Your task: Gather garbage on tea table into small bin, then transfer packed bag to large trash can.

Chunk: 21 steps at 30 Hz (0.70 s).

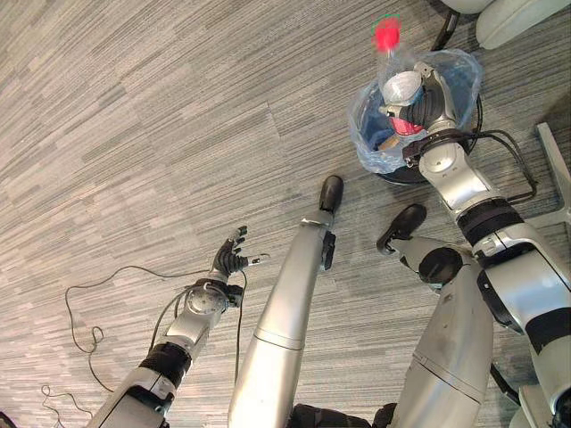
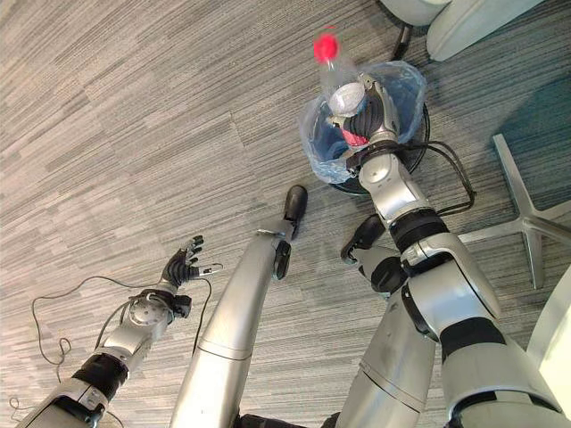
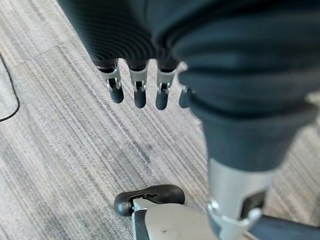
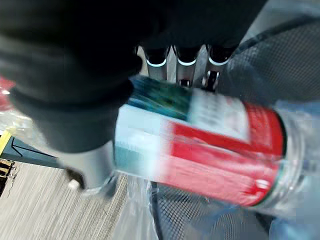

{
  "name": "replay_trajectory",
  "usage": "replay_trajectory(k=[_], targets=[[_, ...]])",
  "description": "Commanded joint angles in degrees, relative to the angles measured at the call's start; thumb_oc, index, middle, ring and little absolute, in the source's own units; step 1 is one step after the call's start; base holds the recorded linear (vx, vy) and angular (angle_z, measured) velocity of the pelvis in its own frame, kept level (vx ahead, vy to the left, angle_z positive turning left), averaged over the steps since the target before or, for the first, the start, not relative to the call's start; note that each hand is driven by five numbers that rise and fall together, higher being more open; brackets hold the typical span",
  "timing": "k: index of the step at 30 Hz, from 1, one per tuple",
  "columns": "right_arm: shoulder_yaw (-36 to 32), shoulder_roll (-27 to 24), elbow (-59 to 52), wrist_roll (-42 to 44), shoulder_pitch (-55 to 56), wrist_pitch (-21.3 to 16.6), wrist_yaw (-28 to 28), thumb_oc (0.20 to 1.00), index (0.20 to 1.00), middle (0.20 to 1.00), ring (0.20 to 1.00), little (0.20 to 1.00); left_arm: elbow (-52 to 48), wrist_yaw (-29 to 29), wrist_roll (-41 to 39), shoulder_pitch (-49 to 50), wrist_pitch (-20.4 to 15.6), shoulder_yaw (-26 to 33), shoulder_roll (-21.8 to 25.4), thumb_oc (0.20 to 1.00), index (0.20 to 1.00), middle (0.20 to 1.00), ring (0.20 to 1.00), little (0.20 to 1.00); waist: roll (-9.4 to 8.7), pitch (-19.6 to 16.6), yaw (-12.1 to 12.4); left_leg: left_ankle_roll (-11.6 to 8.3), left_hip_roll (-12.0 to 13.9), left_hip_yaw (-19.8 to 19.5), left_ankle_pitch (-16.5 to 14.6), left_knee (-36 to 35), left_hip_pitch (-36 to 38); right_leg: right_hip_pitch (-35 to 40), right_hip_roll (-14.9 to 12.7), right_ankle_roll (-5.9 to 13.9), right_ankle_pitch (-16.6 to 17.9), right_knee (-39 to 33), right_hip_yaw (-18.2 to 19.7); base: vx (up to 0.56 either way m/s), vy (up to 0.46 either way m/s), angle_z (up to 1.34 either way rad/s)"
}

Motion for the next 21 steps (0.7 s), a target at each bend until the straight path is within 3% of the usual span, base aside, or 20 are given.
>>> replay_trajectory(k=[1,10,15,17,21], targets=[[1.83,-1.14,-5.23,-1.11,5.13,-2.38,-1.28,1.000,1.000,1.000,1.000,1.000,0.07,1.13,-0.43,5.81,-0.90,-0.07,-0.38,1.000,1.000,1.000,1.000,1.000,1.36,-7.23,-1.15,-1.06,-0.60,1.05,-1.60,-2.81,-0.02,2.33,2.79,7.29,-3.20,-4.96,7.95,0.00,0.000,0.00],[6.72,-6.32,-14.78,-15.56,11.01,-1.89,1.23,1.000,1.000,1.000,1.000,1.000,1.05,0.68,1.69,6.39,-0.83,2.22,-1.31,1.000,1.000,1.000,1.000,1.000,-0.01,-7.91,-2.78,-0.91,0.69,1.09,-1.44,-6.27,2.73,4.50,4.49,8.33,-1.97,-8.72,7.61,-0.01,-0.009,-0.10],[13.24,-8.17,-12.83,-23.50,9.36,-0.99,3.36,1.000,1.000,1.000,1.000,1.000,1.49,0.47,2.05,6.69,-1.28,2.33,-0.78,1.000,1.000,1.000,1.000,1.000,-0.33,-8.50,-2.78,-1.15,0.80,0.66,-1.22,-6.98,2.91,4.90,4.67,8.72,-1.85,-9.49,7.20,0.00,-0.006,-0.01],[18.83,-7.56,-9.56,-28.63,8.07,-0.26,5.23,1.000,1.000,1.000,1.000,1.000,1.62,0.52,1.93,6.68,-1.63,2.09,-0.19,1.000,1.000,1.000,1.000,1.000,-0.38,-9.00,-2.35,-1.33,0.85,0.36,-1.12,-7.42,2.90,4.90,4.63,8.88,-1.94,-9.75,6.99,0.01,-0.029,0.03],[23.58,-5.74,-5.67,-32.49,6.62,0.48,7.04,1.000,1.000,1.000,1.000,1.000,2.07,0.74,1.73,6.29,-1.93,1.80,0.39,1.000,1.000,1.000,1.000,1.000,-0.33,-9.12,-1.87,-1.51,0.77,0.04,-0.85,-8.03,2.45,4.68,4.64,9.04,-1.95,-10.15,6.70,0.00,-0.009,0.00]])
